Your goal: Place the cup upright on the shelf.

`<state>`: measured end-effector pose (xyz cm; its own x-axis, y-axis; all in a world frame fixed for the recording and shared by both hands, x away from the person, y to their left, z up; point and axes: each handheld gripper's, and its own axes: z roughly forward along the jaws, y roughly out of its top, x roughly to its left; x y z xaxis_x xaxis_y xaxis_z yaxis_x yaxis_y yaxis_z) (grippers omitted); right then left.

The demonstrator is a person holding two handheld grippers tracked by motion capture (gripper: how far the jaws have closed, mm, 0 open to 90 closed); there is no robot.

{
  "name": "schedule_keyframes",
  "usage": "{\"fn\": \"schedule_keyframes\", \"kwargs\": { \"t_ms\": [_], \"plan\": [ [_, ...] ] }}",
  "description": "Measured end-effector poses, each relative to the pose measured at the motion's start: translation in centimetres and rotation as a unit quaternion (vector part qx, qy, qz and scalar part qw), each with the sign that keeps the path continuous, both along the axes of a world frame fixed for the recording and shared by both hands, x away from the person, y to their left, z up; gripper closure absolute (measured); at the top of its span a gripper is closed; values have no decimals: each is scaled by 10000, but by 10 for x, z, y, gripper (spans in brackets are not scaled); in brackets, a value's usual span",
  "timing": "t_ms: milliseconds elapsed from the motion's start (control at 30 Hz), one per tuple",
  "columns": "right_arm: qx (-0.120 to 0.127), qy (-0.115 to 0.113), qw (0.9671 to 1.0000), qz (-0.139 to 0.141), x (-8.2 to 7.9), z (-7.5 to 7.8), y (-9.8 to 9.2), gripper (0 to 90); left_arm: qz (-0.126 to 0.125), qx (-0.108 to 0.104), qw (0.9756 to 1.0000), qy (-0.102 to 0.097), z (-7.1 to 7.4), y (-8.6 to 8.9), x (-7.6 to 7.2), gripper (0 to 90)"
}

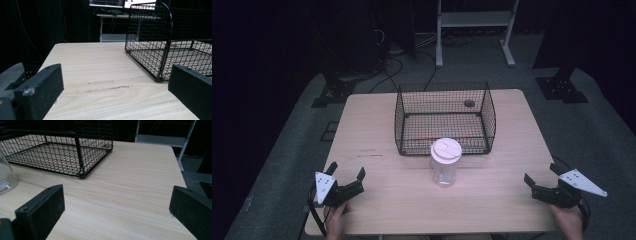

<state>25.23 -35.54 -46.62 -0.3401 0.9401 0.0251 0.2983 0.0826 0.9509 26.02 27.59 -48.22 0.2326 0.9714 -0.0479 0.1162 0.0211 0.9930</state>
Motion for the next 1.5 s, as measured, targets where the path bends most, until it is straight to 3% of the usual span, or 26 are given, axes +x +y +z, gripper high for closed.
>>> {"fn": "schedule_keyframes", "kwargs": {
  "t_ms": [267,767,1100,1333,1500],
  "plan": [
    [-5,9,9999,106,-1,1,4,0,-9,-8,10000,-17,0,0,0,0],
    [-160,-291,9977,587,-8,25,35,0,-36,-58,10000,-42,0,1,-1,0],
    [-297,-376,9944,940,-8,36,61,0,-36,-29,10000,-34,0,1,-1,0],
    [-498,-473,9891,1306,-9,45,87,0,-38,-27,10000,-34,0,1,-1,0],
    [-496,-562,9858,1503,-11,50,103,0,-47,-19,10000,-33,0,1,-1,0]
  ]
}}
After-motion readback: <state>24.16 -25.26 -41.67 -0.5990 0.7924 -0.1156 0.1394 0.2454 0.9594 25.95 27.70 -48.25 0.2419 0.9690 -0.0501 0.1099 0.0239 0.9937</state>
